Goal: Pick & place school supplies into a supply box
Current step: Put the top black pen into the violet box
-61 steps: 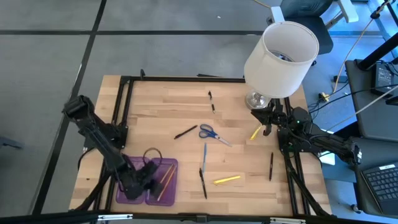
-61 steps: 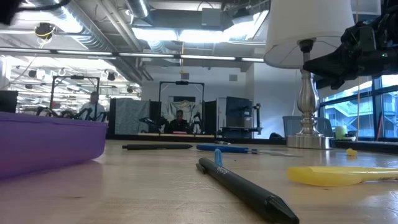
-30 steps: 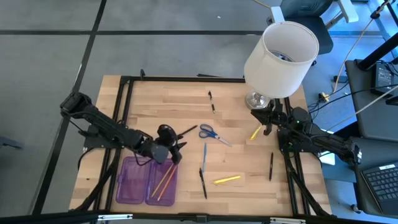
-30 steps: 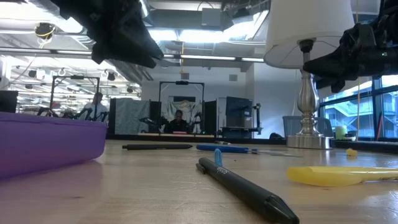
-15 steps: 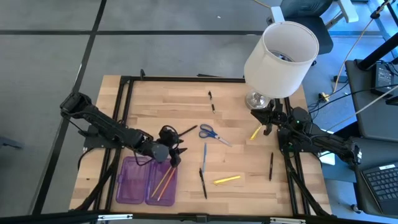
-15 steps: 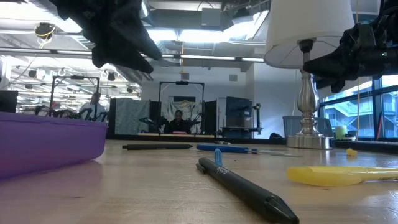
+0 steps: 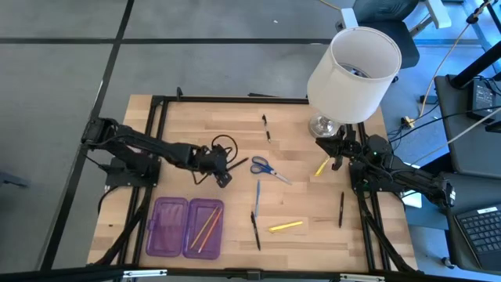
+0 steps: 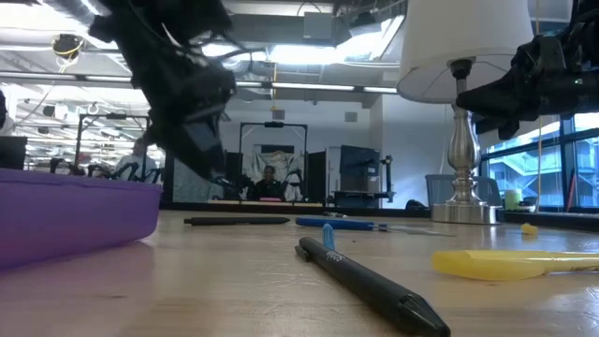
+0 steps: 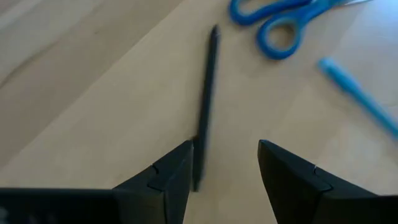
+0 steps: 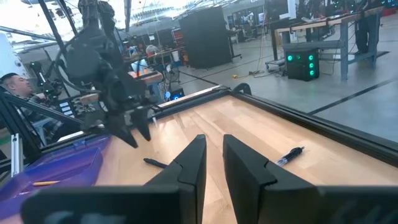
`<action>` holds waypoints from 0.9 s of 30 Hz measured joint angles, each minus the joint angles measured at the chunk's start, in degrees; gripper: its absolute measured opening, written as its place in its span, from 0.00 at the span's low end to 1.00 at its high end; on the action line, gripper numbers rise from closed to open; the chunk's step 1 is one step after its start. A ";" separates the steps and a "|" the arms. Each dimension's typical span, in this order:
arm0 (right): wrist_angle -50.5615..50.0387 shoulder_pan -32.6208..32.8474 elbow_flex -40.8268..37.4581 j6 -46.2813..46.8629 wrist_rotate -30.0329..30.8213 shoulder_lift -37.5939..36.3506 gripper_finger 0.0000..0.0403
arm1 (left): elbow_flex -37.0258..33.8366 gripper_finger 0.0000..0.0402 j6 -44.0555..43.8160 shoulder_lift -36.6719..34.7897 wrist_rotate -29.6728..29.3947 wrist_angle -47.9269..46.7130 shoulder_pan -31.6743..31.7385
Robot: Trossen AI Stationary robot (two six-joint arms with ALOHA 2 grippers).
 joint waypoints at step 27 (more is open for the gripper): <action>-0.04 0.00 0.00 -0.51 0.13 0.02 0.15 | 0.61 0.35 11.30 12.47 5.65 -1.41 3.35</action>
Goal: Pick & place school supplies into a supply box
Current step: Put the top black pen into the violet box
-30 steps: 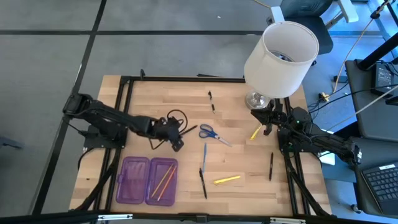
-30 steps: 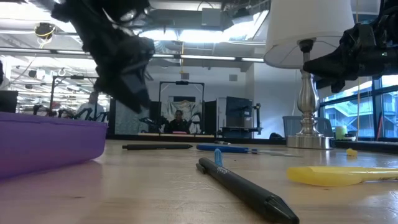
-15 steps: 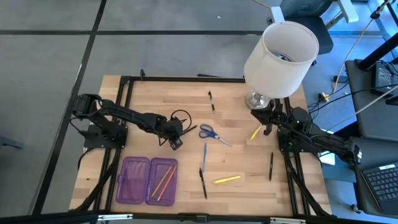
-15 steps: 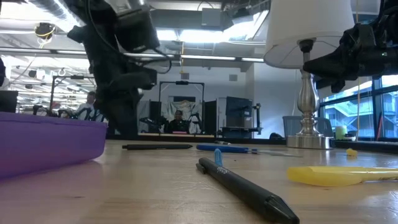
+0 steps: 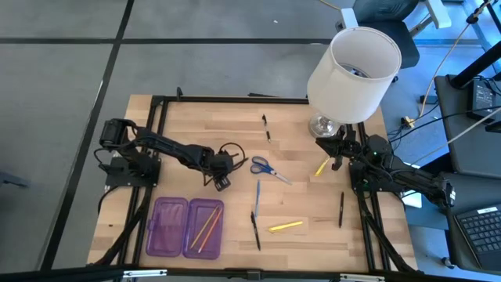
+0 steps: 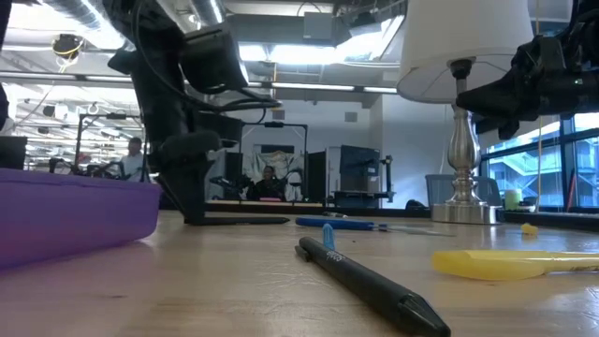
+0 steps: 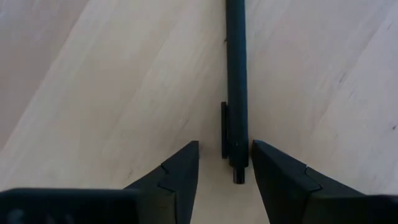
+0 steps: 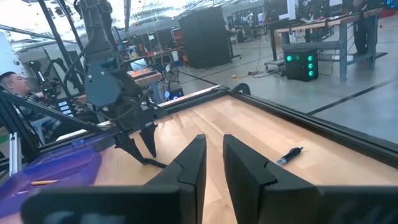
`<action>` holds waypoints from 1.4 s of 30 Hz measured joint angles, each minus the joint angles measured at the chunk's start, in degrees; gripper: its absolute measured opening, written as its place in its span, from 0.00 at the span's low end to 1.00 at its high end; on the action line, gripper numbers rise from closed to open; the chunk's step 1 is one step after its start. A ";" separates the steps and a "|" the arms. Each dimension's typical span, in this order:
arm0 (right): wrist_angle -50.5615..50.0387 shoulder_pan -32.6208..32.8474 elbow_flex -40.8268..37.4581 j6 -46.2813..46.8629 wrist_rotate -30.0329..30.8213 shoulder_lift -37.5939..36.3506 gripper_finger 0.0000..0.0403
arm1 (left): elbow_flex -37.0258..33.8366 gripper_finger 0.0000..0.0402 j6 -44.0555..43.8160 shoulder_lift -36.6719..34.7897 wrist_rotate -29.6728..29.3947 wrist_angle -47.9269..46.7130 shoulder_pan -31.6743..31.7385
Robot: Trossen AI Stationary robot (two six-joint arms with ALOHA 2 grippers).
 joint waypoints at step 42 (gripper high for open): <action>0.02 0.00 0.00 -1.22 -0.15 0.00 0.15 | -0.57 0.08 -32.23 -18.48 6.92 -0.48 -23.16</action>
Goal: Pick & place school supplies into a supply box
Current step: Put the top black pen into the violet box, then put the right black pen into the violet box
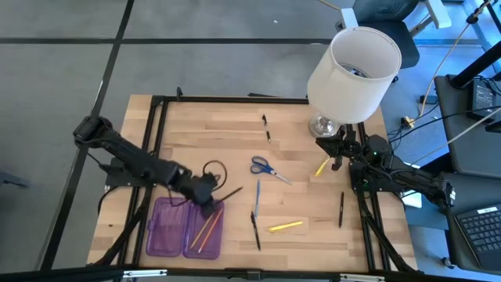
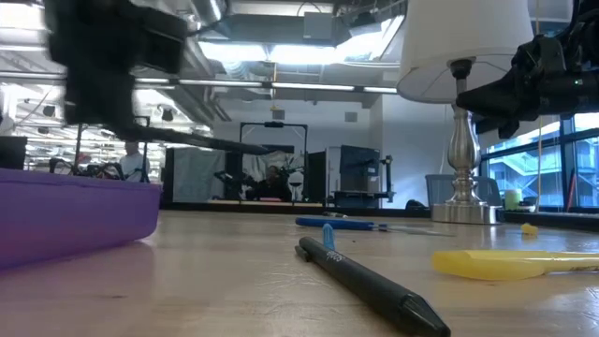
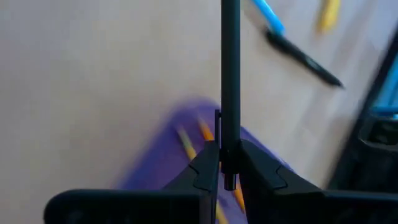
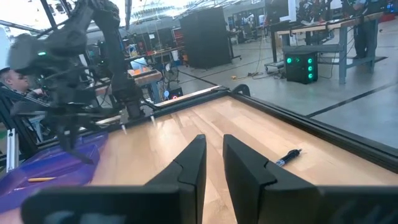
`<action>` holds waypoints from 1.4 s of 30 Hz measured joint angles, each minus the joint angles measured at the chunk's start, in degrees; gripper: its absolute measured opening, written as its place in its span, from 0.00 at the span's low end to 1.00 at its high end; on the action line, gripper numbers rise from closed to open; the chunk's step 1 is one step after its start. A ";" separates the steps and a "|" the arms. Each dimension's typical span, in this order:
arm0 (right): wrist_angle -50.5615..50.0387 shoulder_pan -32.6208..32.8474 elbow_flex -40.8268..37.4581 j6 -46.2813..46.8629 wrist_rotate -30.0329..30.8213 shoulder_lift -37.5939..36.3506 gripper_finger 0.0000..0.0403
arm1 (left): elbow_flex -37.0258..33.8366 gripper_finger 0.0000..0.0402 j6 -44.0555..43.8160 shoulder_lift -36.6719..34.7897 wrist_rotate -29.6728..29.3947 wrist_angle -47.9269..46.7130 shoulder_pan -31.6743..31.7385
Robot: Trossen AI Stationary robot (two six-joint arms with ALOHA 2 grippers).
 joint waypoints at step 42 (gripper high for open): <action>0.04 0.00 0.00 2.10 -0.10 -0.02 0.15 | 0.09 0.27 -48.16 11.34 -17.77 4.84 -29.19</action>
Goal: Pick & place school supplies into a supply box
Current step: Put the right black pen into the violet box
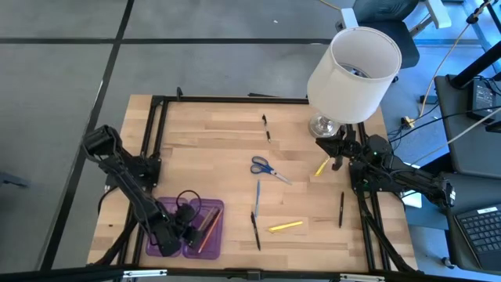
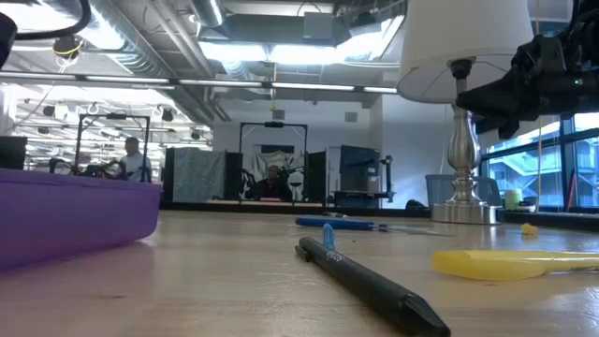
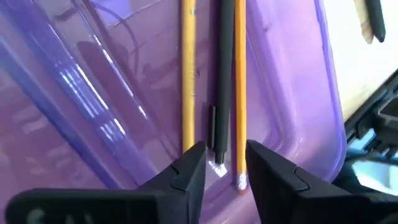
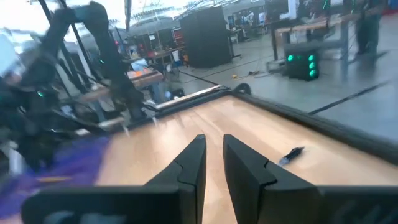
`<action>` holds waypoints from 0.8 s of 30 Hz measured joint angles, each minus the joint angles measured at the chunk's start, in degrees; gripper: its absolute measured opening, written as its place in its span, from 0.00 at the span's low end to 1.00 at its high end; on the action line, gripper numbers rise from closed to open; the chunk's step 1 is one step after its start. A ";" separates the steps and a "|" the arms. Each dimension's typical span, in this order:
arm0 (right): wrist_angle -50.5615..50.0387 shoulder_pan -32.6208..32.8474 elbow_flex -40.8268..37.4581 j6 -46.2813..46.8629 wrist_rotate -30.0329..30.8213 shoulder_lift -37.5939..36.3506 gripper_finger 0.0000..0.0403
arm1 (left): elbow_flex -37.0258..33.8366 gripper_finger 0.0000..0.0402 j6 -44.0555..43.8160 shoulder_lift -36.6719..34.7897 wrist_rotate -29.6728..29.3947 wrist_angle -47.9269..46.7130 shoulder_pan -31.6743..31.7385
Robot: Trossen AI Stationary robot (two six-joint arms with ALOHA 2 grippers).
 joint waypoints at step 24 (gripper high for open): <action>-20.67 11.12 19.18 18.35 1.51 24.64 0.15 | 0.00 0.28 60.10 -17.11 -15.66 1.44 17.49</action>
